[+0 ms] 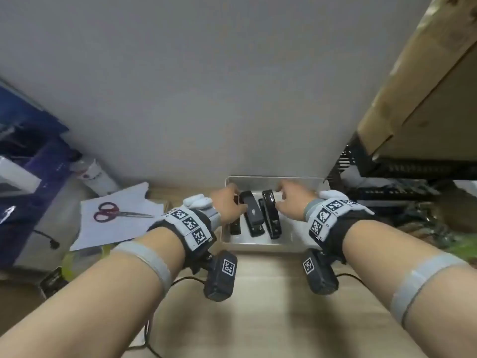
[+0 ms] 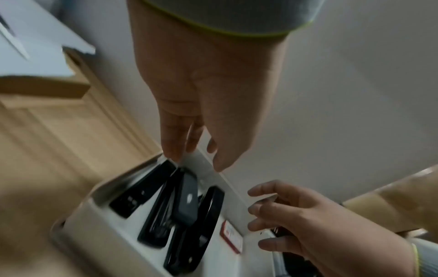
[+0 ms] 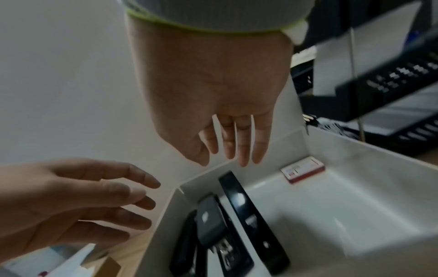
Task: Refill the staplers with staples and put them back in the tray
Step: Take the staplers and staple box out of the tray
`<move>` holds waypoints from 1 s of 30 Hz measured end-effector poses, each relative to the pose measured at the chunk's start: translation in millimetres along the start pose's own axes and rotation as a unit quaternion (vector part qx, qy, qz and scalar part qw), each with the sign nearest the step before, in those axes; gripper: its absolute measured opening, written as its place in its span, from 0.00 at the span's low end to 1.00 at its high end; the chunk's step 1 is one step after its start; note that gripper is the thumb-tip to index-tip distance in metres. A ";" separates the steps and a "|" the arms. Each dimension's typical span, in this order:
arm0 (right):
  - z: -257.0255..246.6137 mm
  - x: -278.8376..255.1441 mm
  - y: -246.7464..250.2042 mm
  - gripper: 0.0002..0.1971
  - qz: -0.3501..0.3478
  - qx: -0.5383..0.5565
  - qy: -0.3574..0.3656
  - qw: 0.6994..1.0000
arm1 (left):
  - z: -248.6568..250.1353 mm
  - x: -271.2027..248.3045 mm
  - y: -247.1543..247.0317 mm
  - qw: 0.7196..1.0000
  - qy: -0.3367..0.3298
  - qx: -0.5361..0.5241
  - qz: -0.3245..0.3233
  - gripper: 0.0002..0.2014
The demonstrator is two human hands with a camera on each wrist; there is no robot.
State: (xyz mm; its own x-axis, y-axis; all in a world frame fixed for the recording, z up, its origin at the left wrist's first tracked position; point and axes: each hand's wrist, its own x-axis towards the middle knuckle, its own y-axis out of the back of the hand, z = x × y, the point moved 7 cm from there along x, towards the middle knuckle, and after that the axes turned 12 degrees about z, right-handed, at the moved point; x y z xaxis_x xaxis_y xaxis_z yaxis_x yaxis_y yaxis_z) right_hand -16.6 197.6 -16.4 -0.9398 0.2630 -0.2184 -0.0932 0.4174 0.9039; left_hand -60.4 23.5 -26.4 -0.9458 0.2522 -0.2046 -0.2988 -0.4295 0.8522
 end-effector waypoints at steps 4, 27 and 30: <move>23.4 10.5 -54.4 0.30 -0.061 0.000 -0.060 0.996 | -6.7 12.9 -57.4 0.997 0.076 0.009 -0.001 0.31; 107.4 2.8 -56.4 0.18 0.064 0.093 -0.124 0.986 | -16.2 43.6 -112.6 0.987 0.148 0.053 0.035 0.33; 107.4 -14.7 -33.2 0.15 0.102 0.120 -0.110 0.981 | -1.3 32.2 -84.6 0.994 0.086 -0.005 0.061 0.30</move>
State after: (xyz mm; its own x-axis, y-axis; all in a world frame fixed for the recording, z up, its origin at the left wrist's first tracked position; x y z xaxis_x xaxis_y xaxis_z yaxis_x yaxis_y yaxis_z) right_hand 35.6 273.3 -82.7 -0.8346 0.5330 -0.1393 0.1945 0.5217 0.8306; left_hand -65.8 66.9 -105.7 -0.9825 0.0471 -0.1805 -0.1819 -0.4560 0.8712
